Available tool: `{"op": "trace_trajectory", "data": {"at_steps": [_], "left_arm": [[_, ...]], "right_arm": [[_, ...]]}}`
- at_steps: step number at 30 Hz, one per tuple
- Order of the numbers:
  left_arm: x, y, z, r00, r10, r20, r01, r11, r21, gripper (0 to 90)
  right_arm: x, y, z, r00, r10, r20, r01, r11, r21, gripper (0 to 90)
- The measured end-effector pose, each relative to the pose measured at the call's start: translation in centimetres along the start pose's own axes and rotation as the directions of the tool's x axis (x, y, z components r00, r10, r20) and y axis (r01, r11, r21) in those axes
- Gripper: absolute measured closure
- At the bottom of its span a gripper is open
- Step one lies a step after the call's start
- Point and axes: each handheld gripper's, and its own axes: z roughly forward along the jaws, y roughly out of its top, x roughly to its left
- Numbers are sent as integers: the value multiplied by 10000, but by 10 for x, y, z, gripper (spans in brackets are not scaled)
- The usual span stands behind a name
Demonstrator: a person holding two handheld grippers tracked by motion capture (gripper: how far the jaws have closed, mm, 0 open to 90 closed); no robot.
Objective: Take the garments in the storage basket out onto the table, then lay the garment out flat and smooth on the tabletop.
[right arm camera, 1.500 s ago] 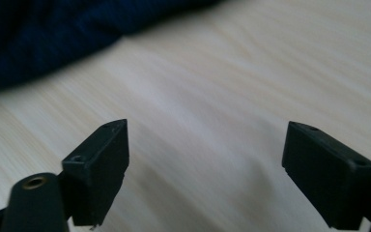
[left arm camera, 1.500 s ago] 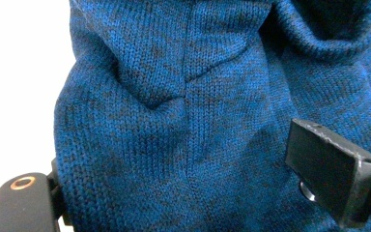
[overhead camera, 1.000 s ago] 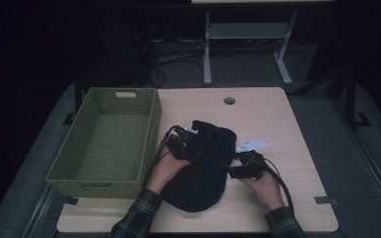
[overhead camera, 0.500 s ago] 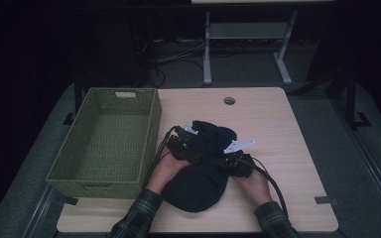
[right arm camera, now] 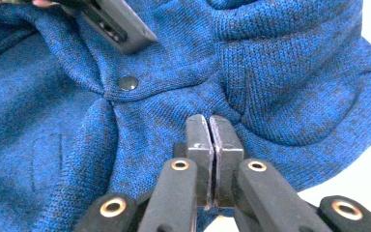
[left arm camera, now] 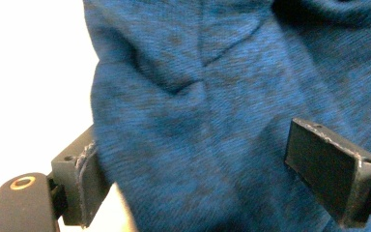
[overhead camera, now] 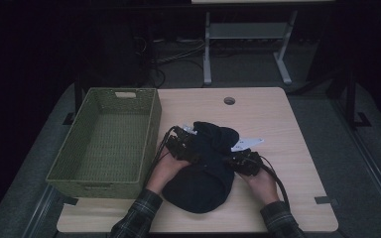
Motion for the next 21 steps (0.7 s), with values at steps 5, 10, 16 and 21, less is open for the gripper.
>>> {"op": "trace_trajectory", "data": {"at_steps": [5,10,16,21], "left_arm": [[0,-1,-3,10000,-48,-41,47,10000,-66,135],[-3,-5,-14,9996,-227,-180,219,9989,-424,235],[-9,-8,-32,9996,-236,130,247,9957,-893,627],[-17,-16,-38,9996,139,251,-119,9969,-780,863]], "right_arm": [[-7,-6,-10,9999,111,70,-110,9999,-43,882],[-10,-8,-11,10000,55,79,-55,10000,62,852],[-12,-10,-24,9995,320,29,-319,9991,-285,692],[-7,-15,-41,9987,426,-276,-437,9982,-405,762]]}}
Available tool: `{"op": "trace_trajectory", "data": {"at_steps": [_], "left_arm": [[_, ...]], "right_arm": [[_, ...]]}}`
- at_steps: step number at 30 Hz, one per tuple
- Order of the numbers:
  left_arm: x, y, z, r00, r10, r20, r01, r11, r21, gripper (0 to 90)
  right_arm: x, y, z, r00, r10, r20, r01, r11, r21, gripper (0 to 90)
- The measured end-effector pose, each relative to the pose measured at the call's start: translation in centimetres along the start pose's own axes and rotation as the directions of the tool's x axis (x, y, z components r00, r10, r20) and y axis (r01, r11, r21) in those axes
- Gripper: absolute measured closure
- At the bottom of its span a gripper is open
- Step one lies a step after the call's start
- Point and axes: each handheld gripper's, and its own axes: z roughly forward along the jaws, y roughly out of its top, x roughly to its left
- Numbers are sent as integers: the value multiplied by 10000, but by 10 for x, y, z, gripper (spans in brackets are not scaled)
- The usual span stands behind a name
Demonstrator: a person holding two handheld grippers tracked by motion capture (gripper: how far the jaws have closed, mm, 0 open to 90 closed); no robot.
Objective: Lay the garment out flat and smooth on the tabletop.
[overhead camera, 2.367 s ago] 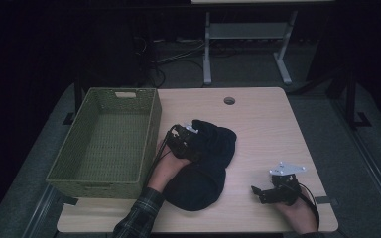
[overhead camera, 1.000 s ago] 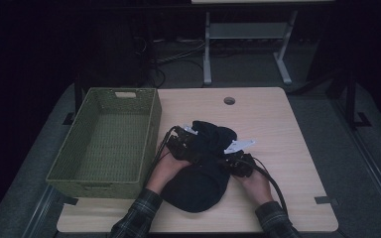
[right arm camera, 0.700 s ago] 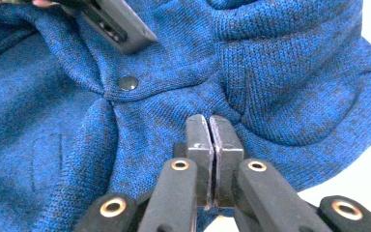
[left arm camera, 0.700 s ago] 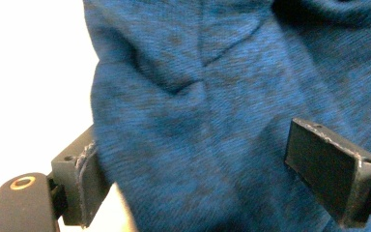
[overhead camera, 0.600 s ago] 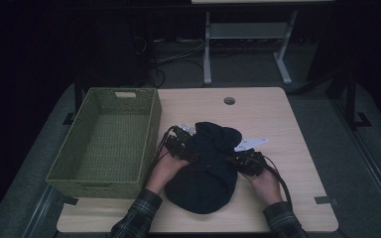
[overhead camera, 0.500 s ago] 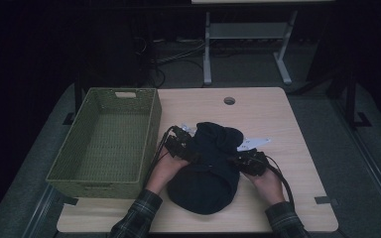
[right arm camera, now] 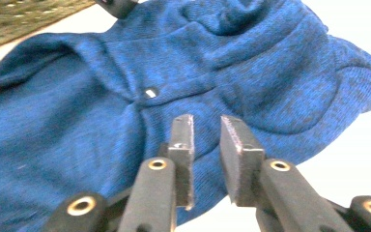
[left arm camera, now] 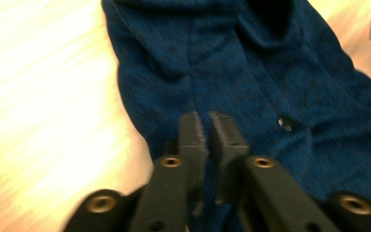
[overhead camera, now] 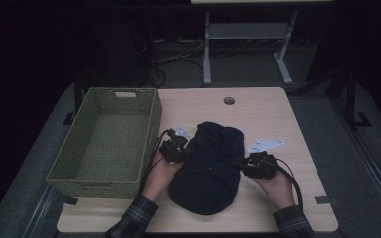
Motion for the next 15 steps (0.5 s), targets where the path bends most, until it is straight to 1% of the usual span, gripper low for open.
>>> {"op": "trace_trajectory", "data": {"at_steps": [1,2,5,6,7,9,12,13,15], "left_arm": [[0,0,0,10000,0,0,0,10000,0,882],[-5,-5,-1,9999,128,-30,-128,9999,14,895],[-10,-10,-2,9996,279,-87,-278,9996,102,896],[-12,-12,-3,9995,318,-46,-318,9994,122,897],[-15,-13,-4,9994,341,6,-341,9994,112,897],[-21,-17,-7,9990,450,83,-451,9989,113,897],[-29,-23,-11,9980,551,323,-554,9984,89,897],[-32,-26,-12,9970,690,349,-696,9975,155,896],[-37,-32,-14,9959,712,556,-727,9970,253,897]], "right_arm": [[0,0,0,10000,0,0,0,10000,0,762],[4,-4,-7,9999,-45,-166,43,9999,-122,841],[13,-11,-12,9996,-69,-263,69,10000,-7,893],[15,-14,-13,9992,-103,-380,102,9999,-35,896],[18,-17,-15,9986,3,-523,-9,9999,-121,897],[24,-21,-18,9983,-46,-576,40,9999,-94,898],[34,-26,-22,9965,-68,-834,58,9999,-118,898],[37,-27,-23,9957,-137,-915,123,9998,-152,898],[44,-28,-24,9934,-179,-1133,162,9997,-164,898]]}}
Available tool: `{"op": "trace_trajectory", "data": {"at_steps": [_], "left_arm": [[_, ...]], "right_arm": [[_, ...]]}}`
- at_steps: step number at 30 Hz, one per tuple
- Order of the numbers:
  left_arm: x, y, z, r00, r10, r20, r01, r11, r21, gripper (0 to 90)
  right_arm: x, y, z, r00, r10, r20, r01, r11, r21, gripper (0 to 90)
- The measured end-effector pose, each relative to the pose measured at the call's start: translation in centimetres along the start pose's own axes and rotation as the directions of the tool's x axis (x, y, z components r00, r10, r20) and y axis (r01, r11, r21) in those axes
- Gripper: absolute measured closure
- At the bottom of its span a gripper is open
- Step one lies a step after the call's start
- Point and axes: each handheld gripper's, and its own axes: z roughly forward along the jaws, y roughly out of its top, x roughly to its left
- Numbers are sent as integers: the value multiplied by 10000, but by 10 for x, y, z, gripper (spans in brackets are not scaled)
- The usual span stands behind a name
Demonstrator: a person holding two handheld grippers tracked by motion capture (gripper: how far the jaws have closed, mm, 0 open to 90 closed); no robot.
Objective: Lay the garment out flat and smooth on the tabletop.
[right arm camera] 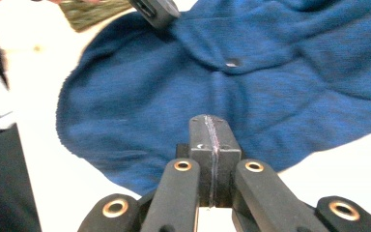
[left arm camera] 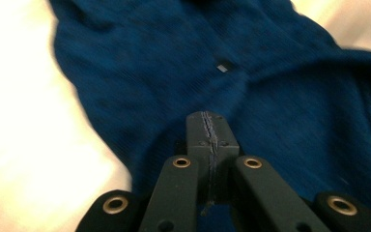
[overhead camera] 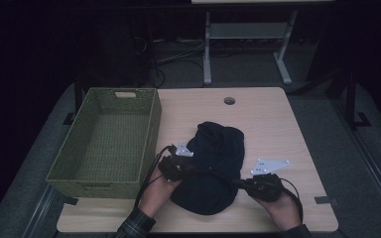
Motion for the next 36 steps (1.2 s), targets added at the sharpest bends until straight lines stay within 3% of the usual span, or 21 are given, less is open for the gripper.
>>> {"op": "trace_trajectory", "data": {"at_steps": [5,8,11,15,21,26,28,31,36], "left_arm": [[-4,-16,4,9998,21,175,-30,9988,489,897],[-5,-23,7,9994,-24,343,-4,9966,820,897],[-8,-27,10,9988,36,481,-88,9941,1084,897],[-16,-28,10,9967,144,798,-229,9941,1064,897],[-27,-26,14,9882,128,1523,-277,9949,966,896],[-34,-23,18,9832,241,1808,-401,9956,853,896],[-34,-23,18,9821,357,1851,-526,9948,872,896],[-34,-20,13,9809,227,1934,-335,9980,529,896],[-24,-10,2,9827,166,1844,-175,9998,30,896]], "right_arm": [[12,-4,9,9990,-59,-447,75,9993,365,899],[14,-7,18,9987,-207,-475,246,9962,839,899],[12,-10,25,9995,-244,-205,271,9898,1401,899],[5,-12,25,9978,-493,454,408,9842,1721,900],[-17,-14,16,9919,-187,1257,-33,9850,1726,900],[-33,-14,13,9861,-19,1659,-277,9841,1757,900],[-35,-12,13,9867,4,1626,-298,9835,1785,900],[-34,-11,10,9892,37,1465,-278,9862,1633,900],[-34,2,-2,9926,-12,1215,-100,9957,916,899]]}}
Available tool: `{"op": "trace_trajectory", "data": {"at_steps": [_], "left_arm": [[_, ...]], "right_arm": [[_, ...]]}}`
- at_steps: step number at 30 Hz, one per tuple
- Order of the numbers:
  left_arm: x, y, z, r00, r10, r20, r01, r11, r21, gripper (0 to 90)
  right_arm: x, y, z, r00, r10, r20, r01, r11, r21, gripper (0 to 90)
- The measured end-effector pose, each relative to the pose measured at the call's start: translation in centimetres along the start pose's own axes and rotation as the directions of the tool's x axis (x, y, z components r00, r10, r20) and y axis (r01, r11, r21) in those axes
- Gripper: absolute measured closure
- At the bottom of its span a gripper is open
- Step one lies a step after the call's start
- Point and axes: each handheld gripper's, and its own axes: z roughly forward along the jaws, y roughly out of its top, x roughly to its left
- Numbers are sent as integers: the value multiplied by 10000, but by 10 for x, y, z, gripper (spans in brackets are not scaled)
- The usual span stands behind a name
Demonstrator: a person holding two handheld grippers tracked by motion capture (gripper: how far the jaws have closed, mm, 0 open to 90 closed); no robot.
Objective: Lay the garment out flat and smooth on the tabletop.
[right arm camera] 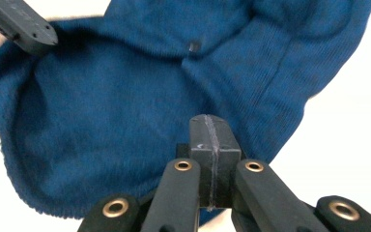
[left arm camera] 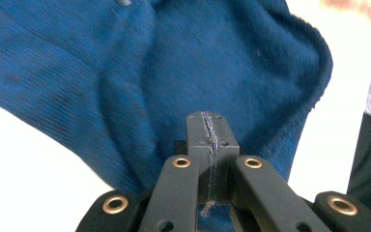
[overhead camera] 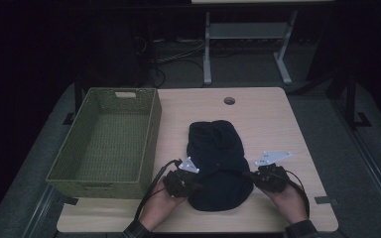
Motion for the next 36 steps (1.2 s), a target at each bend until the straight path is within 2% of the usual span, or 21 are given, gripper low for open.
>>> {"op": "trace_trajectory", "data": {"at_steps": [3,5,8,11,14,15,18,20,23,24,26,27,30,36], "left_arm": [[10,9,-7,9994,-147,-309,135,9991,-402,896],[19,14,-9,9978,-392,-539,359,9976,-599,896],[35,23,-7,9923,-698,-1018,623,9952,-753,896],[49,30,-2,9823,-975,-1601,855,9931,-804,896],[65,36,2,9662,-1300,-2225,1125,9896,-898,896],[70,37,3,9597,-1417,-2426,1225,9881,-928,896],[83,40,11,9484,-1776,-2625,1561,9826,-1009,897],[88,41,20,9463,-1851,-2650,1668,9818,-904,896],[92,41,35,9397,-1725,-2952,1650,9850,-505,896],[94,40,38,9408,-1692,-2936,1651,9855,-390,897],[95,40,40,9406,-1769,-2900,1698,9842,-494,898],[95,40,40,9405,-1748,-2914,1688,9846,-458,898],[93,40,40,9444,-1506,-2923,1480,9885,-311,898],[82,37,39,9600,-1058,-2592,1094,9940,-6,898]], "right_arm": [[-6,9,-2,9998,-101,154,103,9999,-133,899],[-13,15,1,9997,-65,240,71,9997,-238,899],[-26,23,11,9994,52,336,-47,9999,-139,899],[-39,30,22,9993,235,303,-231,9997,-125,899],[-48,35,31,9989,384,269,-378,9990,-247,899],[-51,37,35,9988,433,210,-433,9991,-33,899],[-56,41,45,9992,328,243,-332,9994,136,899],[-58,42,50,9991,256,349,-262,9995,165,900],[-62,39,58,9985,315,439,-337,9981,506,900],[-63,38,59,9985,341,429,-365,9976,583,899],[-64,34,62,9987,303,418,-335,9964,784,900],[-63,33,62,9984,405,391,-432,9965,717,900],[-62,30,59,9986,418,320,-442,9960,777,900],[-51,21,51,9991,333,270,-355,9958,845,900]]}}
